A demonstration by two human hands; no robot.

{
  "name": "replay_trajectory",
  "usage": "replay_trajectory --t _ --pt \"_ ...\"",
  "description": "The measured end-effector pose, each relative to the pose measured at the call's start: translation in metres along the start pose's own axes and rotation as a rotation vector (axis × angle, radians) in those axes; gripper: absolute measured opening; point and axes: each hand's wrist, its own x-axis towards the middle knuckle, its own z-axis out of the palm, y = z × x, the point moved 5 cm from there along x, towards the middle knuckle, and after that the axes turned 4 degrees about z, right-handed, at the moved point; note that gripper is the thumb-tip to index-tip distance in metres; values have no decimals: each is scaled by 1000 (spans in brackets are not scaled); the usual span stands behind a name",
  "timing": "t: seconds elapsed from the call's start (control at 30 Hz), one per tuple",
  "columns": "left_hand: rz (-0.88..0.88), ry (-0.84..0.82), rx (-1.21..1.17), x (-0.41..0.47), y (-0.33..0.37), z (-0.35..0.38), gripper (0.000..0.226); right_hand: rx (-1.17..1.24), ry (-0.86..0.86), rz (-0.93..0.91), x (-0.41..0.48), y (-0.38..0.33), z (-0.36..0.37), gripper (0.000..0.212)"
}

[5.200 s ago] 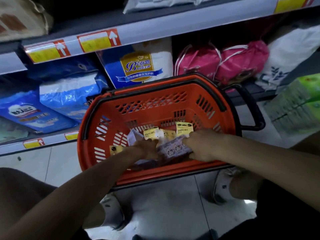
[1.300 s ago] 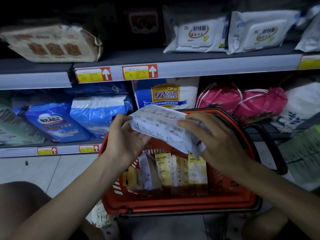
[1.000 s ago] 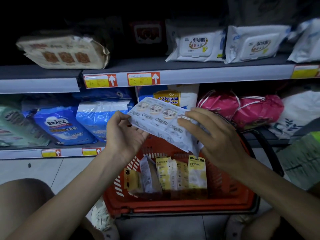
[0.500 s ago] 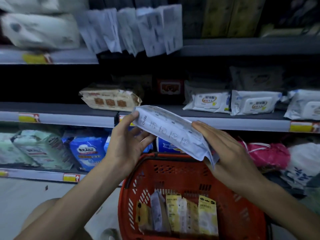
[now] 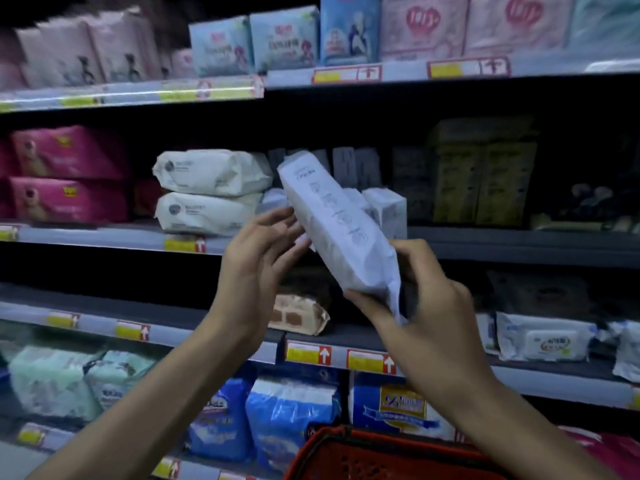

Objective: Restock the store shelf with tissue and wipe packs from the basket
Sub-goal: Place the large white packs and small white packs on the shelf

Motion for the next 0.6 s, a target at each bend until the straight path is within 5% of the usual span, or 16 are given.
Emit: replay_trajectory --t 0.2,0.6 --pt "245 -32 533 52 31 -5 38 -37 195 44 72 -30 52 34" --pt "118 -17 953 135 31 -52 39 -477 90 307 191 -13 165 51"
